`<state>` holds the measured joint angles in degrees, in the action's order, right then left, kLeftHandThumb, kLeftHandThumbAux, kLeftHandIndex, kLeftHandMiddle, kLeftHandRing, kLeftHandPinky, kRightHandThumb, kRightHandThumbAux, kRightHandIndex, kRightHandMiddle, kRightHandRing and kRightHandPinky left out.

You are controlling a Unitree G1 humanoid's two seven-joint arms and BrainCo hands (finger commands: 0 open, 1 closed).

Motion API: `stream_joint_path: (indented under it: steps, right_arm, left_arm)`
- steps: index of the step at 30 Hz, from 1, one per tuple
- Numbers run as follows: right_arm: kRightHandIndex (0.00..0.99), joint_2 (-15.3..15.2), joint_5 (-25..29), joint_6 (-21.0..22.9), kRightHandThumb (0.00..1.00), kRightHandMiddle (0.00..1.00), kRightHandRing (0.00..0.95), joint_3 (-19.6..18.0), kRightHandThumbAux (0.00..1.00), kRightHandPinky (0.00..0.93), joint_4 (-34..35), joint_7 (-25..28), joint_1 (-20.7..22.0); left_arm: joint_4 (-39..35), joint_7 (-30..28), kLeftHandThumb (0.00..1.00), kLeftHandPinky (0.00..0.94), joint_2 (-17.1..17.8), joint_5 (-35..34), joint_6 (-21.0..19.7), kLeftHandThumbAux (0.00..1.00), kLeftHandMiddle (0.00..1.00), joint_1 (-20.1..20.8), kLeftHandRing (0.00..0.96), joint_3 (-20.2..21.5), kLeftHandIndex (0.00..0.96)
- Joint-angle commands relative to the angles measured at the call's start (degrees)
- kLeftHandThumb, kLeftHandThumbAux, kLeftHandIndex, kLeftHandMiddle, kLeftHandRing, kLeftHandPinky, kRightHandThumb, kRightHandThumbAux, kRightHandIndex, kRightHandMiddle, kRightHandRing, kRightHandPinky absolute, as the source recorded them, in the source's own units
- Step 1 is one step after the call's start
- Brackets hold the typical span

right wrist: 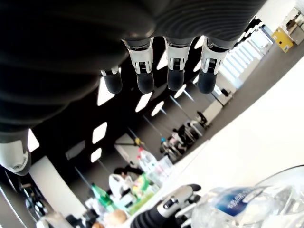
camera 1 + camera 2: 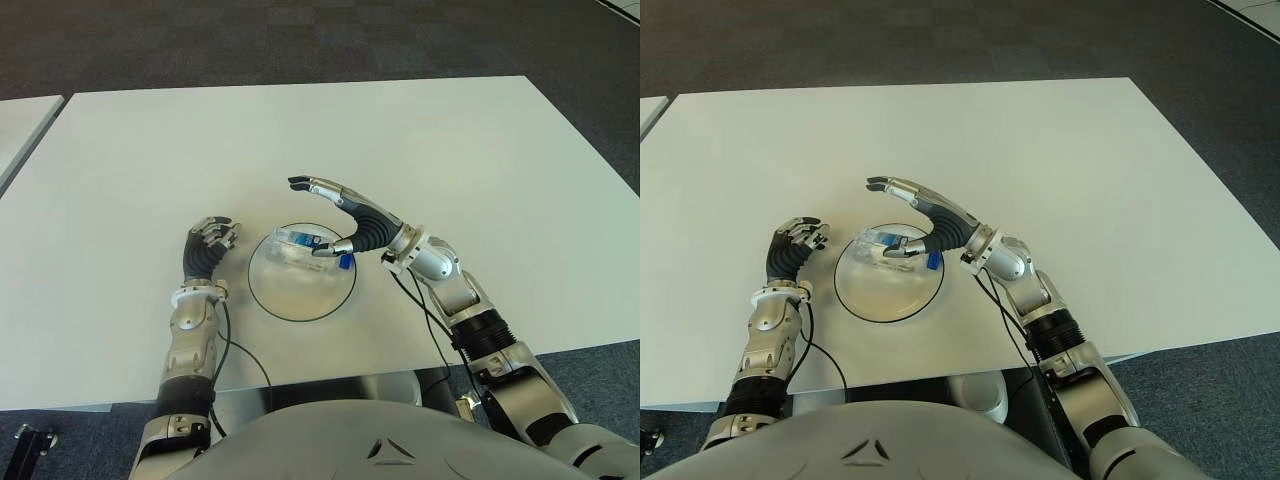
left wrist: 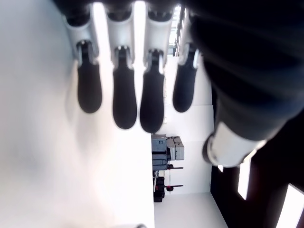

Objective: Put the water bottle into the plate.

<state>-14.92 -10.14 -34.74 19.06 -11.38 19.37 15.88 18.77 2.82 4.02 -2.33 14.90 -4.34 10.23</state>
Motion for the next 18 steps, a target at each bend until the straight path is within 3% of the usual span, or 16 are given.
stream_joint_path:
  steps: [1,6,18]
  right_arm:
    - [0.0,0.89,2.55,0.27,0.187,0.0,0.0,-2.17,0.428,0.0,-0.47,-0.68,-1.34]
    - [0.0,1.76,3.36,0.68,0.151,0.0,0.0,-4.36,0.415,0.0,-0.73,-2.32,-2.73]
    - [0.0,6.77,0.19,1.8,0.09,0.0,0.0,-8.89,0.483,0.043,-1.89,-12.85,-4.1]
  left_arm:
    - [1.31,-0.01,0.708,0.519,0.19,0.1,-0.49,0.714,0.55,-0.09,0.538,0.03,0.431]
    - [0.93,0.63,0.708,0.52,0.07,0.52,-1.04,0.715,0.548,-0.07,0.534,0.04,0.431]
    - [1.17,-0.22,0.708,0.534,0.15,-0.1,-0.44,0.715,0.559,0.02,0.545,0.19,0.431]
